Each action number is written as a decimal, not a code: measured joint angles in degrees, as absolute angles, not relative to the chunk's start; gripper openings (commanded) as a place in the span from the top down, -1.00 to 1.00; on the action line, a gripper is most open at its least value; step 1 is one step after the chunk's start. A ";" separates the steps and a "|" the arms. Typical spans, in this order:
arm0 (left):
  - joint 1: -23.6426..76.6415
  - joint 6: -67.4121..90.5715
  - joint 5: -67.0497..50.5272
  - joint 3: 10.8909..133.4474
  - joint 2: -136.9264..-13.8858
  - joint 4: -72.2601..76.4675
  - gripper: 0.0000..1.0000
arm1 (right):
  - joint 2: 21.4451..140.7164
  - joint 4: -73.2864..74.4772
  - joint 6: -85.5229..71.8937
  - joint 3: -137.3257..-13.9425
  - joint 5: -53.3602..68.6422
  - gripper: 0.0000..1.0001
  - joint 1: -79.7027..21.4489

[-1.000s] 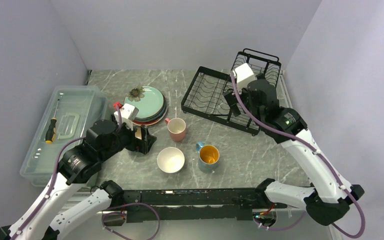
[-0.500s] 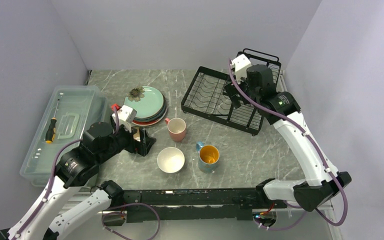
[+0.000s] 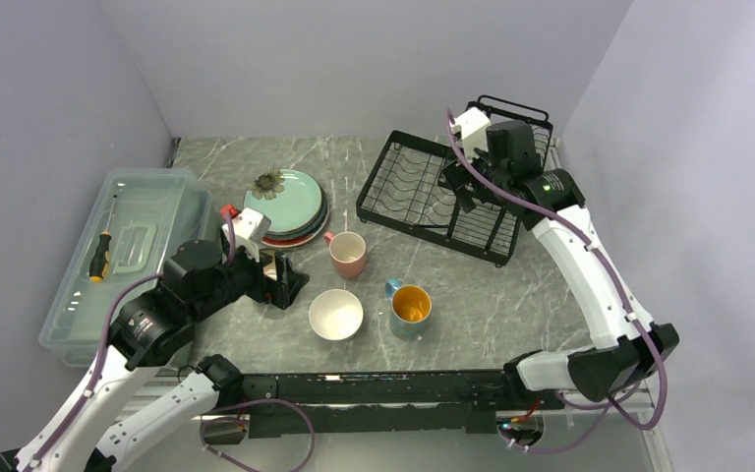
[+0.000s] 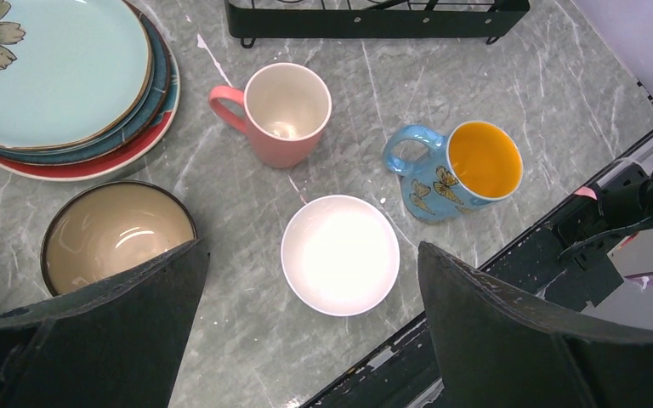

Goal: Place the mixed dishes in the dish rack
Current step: Move the dish rack to the center of the board.

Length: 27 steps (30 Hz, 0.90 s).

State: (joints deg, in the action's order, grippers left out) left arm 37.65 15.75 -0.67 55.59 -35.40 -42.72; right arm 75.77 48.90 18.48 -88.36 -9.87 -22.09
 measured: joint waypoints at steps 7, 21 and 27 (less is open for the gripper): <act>37.65 15.75 -1.21 55.57 -35.40 -42.70 -0.98 | 79.37 49.91 18.50 -88.77 -8.88 -0.77 -21.41; 37.65 15.75 -1.67 55.55 -35.38 -42.72 -0.98 | 81.38 51.18 17.93 -89.47 -6.63 -0.14 -21.21; 37.65 15.73 -1.67 55.53 -35.40 -42.72 -0.98 | 81.36 51.22 17.76 -89.60 -5.85 0.12 -20.84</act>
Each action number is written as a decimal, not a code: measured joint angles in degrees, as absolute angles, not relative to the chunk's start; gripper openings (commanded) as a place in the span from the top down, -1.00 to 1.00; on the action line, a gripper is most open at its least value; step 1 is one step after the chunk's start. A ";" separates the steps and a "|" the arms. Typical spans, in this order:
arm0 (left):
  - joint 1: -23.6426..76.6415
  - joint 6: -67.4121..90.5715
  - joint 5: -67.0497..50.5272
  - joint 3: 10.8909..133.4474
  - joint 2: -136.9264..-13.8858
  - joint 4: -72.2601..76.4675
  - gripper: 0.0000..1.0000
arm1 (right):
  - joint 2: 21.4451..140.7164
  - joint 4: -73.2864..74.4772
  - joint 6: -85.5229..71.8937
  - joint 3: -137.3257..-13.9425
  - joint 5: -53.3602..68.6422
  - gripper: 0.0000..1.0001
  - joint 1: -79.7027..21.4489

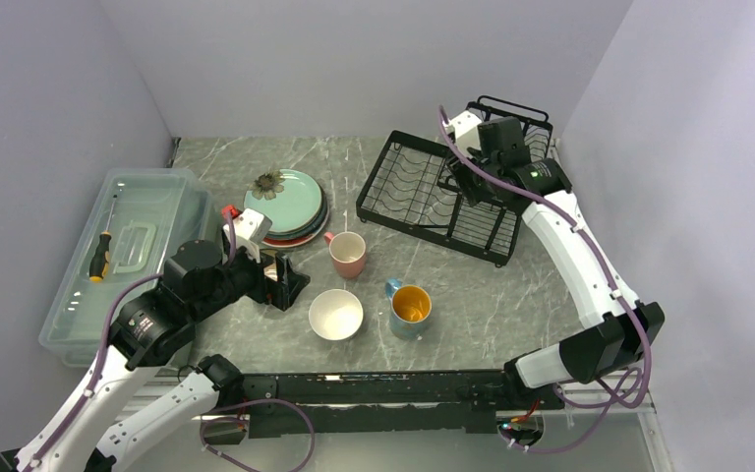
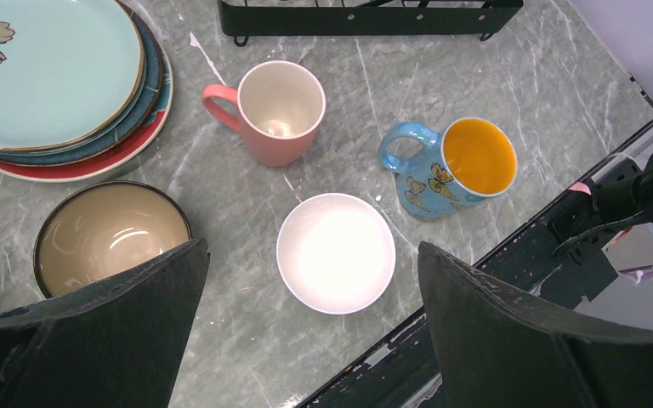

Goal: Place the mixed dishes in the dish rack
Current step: Move the dish rack to the center of the board.

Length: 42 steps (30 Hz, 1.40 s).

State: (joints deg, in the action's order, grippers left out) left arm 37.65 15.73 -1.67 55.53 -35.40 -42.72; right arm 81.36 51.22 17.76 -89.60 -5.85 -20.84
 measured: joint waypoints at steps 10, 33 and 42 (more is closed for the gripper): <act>37.65 15.75 -1.67 55.51 -35.46 -42.72 -0.98 | 80.88 50.63 17.58 -89.62 -5.34 0.79 -20.36; 37.65 15.75 -1.58 55.51 -36.82 -42.72 -0.98 | 79.48 49.84 9.10 -88.42 -9.13 1.00 -21.52; 37.65 15.75 -1.37 55.51 -36.97 -42.72 -0.98 | 79.53 49.71 1.34 -88.44 -13.52 1.00 -21.34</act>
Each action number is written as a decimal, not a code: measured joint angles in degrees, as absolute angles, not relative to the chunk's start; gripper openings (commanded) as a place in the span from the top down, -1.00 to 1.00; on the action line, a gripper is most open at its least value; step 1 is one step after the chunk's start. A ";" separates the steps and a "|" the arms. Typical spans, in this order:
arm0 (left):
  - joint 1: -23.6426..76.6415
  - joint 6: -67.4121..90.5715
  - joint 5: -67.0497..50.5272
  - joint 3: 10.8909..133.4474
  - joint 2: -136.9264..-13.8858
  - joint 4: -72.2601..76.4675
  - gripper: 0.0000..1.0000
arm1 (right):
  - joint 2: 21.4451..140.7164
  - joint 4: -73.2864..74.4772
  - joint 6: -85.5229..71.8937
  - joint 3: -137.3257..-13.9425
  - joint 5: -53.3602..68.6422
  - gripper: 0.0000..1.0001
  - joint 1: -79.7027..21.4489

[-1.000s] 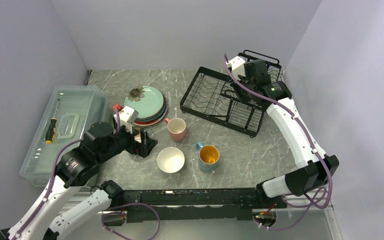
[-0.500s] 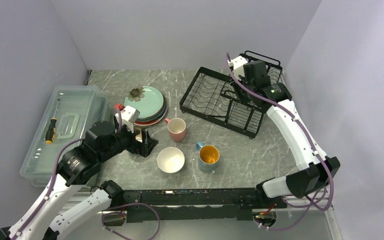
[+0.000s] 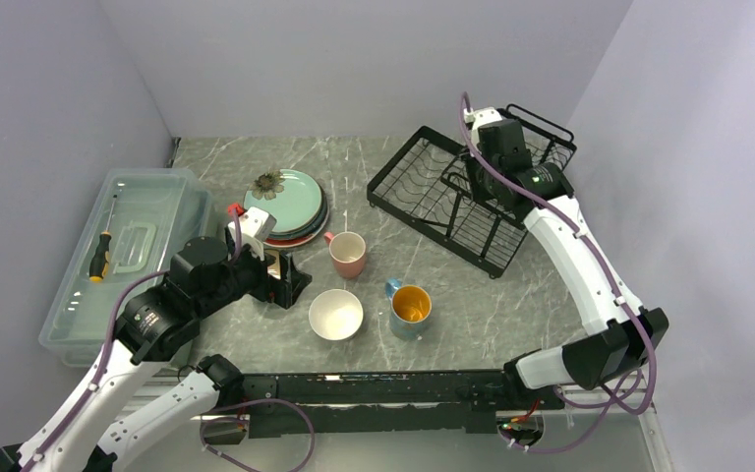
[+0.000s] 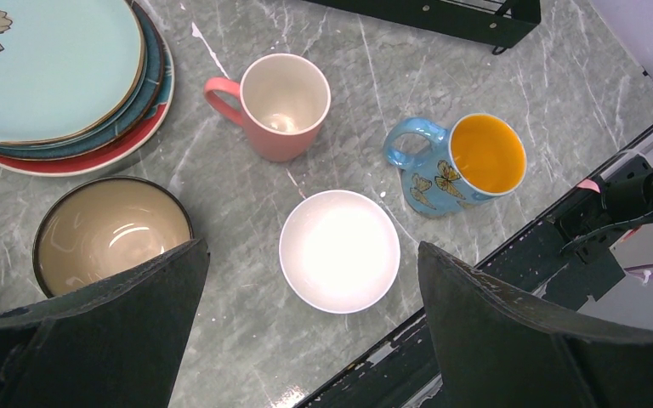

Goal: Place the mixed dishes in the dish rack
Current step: Move the dish rack to the center of the board.

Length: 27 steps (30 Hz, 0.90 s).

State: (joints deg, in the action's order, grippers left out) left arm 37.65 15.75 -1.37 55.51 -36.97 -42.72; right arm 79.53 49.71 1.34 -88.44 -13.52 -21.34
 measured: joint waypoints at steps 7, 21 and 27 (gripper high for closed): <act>37.65 15.75 -1.19 55.51 -36.99 -42.72 -0.98 | 80.05 48.56 -7.20 -88.47 -15.22 1.00 -20.03; 37.65 15.75 -0.78 55.51 -37.06 -42.72 -0.98 | 83.61 45.10 -19.16 -90.85 -11.86 1.00 -20.29; 37.65 15.75 -0.58 55.51 -37.69 -42.74 -0.98 | 87.72 43.83 -20.75 -94.28 -12.51 1.00 -23.05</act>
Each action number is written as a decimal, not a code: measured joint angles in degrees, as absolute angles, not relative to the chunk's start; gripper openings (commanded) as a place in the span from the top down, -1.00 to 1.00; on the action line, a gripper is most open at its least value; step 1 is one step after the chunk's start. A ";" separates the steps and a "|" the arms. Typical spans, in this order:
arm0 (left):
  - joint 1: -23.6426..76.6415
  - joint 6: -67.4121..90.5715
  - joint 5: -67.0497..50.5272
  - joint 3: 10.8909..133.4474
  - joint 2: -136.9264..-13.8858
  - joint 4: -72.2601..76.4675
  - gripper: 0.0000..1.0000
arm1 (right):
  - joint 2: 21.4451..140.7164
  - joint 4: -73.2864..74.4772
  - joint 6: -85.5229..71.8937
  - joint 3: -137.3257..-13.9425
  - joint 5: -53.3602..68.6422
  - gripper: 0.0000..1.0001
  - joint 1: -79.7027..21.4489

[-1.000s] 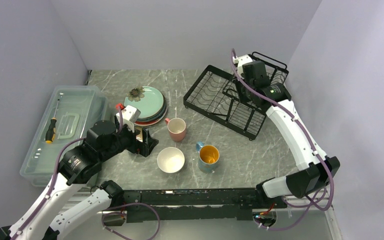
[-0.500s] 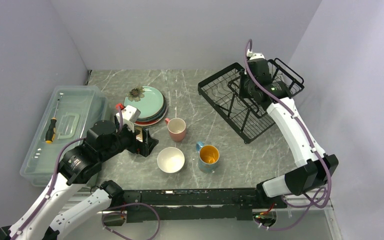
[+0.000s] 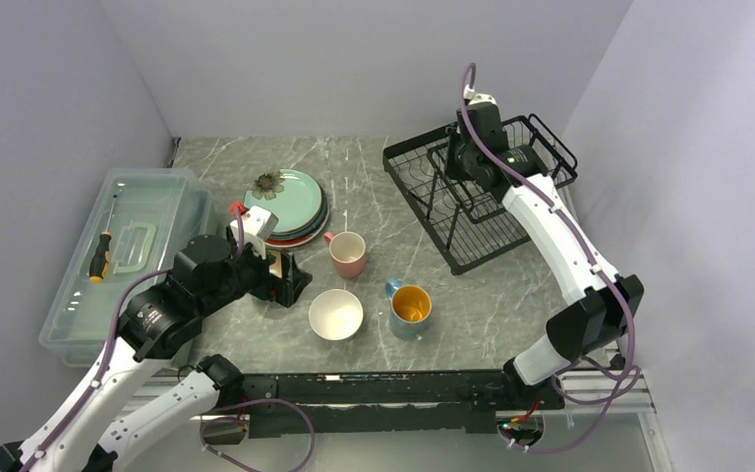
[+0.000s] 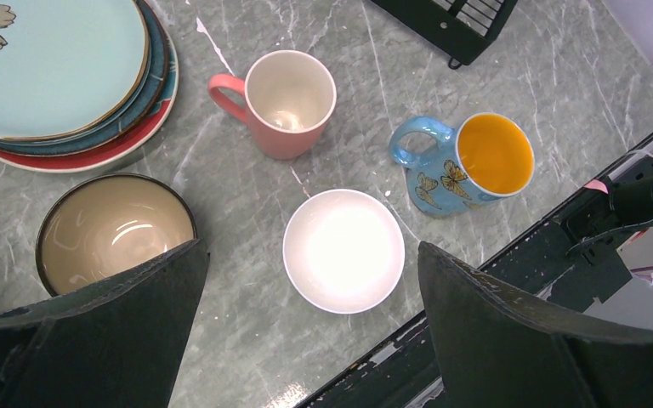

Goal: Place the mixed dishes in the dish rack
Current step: Move the dish rack to the center of the board.

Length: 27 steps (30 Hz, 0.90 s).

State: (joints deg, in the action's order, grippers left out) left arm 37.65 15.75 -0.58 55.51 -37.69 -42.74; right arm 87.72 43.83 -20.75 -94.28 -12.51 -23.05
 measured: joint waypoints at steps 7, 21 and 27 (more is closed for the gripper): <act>37.65 15.75 -0.58 55.51 -37.87 -42.74 -0.98 | 93.38 43.70 -21.26 -99.98 -14.74 1.00 -26.28; 37.65 15.75 -0.58 55.51 -38.68 -42.74 -0.98 | 95.79 43.13 -19.38 -102.61 -15.00 0.07 -27.31; 37.65 15.75 -0.58 55.51 -39.05 -42.74 -0.98 | 95.53 41.45 -17.37 -102.56 -14.41 -0.30 -27.31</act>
